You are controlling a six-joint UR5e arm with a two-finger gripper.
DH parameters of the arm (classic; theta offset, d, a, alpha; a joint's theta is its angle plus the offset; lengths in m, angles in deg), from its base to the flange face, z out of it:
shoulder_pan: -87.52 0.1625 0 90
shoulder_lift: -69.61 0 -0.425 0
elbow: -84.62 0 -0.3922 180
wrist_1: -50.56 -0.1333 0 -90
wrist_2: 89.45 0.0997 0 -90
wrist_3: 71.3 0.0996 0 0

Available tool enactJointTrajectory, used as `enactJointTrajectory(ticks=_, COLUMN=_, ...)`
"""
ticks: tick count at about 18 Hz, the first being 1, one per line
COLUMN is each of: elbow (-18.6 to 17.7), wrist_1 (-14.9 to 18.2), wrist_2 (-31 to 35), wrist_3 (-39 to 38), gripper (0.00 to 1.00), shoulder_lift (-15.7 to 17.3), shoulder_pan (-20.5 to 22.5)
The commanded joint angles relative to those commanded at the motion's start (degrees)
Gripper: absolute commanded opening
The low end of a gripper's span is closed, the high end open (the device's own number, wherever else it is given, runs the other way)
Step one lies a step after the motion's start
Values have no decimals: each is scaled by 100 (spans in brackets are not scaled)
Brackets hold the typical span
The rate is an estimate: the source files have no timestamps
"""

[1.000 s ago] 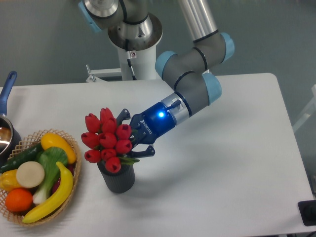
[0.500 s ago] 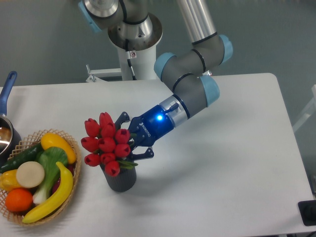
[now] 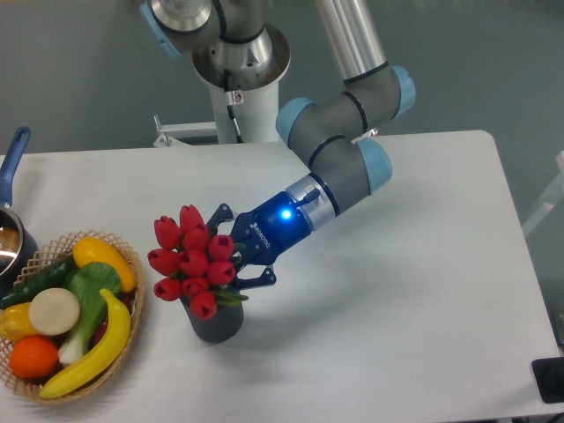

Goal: Insert the flowers into the vase
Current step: 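Push the tulips deeper into the vase and straighten them upright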

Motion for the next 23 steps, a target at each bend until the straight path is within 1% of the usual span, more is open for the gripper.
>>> enactJointTrajectory(ticks=5, elbow=-167, wrist_1=0, wrist_2=0, wrist_3=140, gripper=42, shoulder_lift=9, shoulder_pan=53)
enactJointTrajectory(ticks=6, elbow=-167, wrist_1=0, wrist_2=0, wrist_3=141, gripper=44, shoulder_lift=0, shoulder_pan=61)
enactJointTrajectory(ticks=9, elbow=-176, wrist_1=-9, wrist_2=0, wrist_3=141, gripper=60, shoulder_lift=9, shoulder_pan=79)
enactJointTrajectory(ticks=10, elbow=-176, wrist_1=-9, wrist_2=0, wrist_3=141, gripper=61, shoulder_lift=17, shoulder_pan=88)
enactJointTrajectory(ticks=11, elbow=-176, wrist_1=-9, wrist_2=0, wrist_3=141, gripper=71, shoulder_lift=18, shoulder_pan=88)
enactJointTrajectory(ticks=13, elbow=-176, wrist_1=-18, wrist_2=0, wrist_3=141, gripper=87, shoulder_lift=35, shoulder_pan=97)
enactJointTrajectory(ticks=14, elbow=-176, wrist_1=-9, wrist_2=9, wrist_3=141, gripper=90, shoulder_lift=53, shoulder_pan=105)
enactJointTrajectory(ticks=19, elbow=-176, wrist_1=-18, wrist_2=9, wrist_3=141, gripper=99, shoulder_lift=70, shoulder_pan=149)
enactJointTrajectory(ticks=23, elbow=-176, wrist_1=-18, wrist_2=9, wrist_3=141, gripper=100, shoulder_lift=79, shoulder_pan=184)
